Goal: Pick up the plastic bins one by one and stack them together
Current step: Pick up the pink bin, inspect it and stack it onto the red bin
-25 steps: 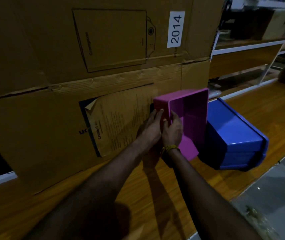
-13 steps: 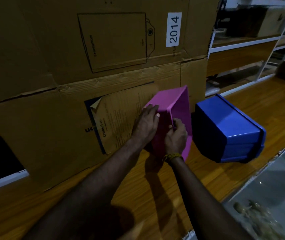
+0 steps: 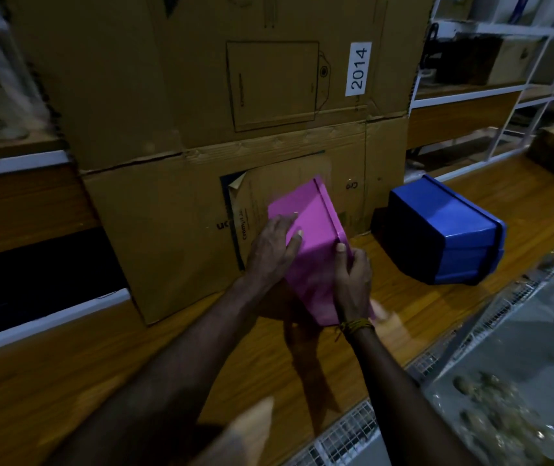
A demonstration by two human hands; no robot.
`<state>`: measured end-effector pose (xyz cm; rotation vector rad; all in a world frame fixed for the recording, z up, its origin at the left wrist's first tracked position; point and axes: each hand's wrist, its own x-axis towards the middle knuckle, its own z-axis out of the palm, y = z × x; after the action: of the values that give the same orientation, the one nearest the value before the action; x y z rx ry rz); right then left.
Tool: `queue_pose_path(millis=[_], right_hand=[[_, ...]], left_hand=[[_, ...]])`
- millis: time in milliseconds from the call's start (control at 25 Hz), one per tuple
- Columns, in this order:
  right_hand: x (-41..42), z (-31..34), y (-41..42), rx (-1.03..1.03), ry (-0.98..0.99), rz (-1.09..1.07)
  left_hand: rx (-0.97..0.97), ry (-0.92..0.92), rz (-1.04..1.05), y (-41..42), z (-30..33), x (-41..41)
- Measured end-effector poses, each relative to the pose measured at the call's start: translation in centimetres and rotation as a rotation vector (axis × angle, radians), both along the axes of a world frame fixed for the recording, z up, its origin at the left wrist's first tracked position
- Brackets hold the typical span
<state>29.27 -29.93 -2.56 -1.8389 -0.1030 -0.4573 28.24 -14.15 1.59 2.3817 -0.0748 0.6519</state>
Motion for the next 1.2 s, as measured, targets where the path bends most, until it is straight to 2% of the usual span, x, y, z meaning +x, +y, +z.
queue_pose_path(millis=[240,400,520,640,880,1200], right_hand=[[-9.9,-1.1,0.3,-0.029,-0.129,0.219],[-14.8,-1.6,1.3,-0.062,-0.087,0.292],[-17.7,-1.6,2.5,0.028,-0.033,0.220],[-20.1,-2.0,3.5,0.109,0.090,0.209],[-22.9,-2.1,3.9,0.343,0.245,0.458],[-24.6,-4.1,4.9,0.126,0.365,0.529]], left_hand=[[-0.113,0.052,0.185,5.2,-0.6,-8.5],[-0.300,0.078,0.327,8.0,-0.9,-14.0],[-0.386,0.085,0.363,8.5,-1.4,-17.9],[-0.478,0.006,0.476,7.9,-1.6,-21.5],[-0.501,-0.171,0.706,8.4,-4.6,-28.0],[-0.496,-0.228,0.894,5.3,-8.2,-36.0]])
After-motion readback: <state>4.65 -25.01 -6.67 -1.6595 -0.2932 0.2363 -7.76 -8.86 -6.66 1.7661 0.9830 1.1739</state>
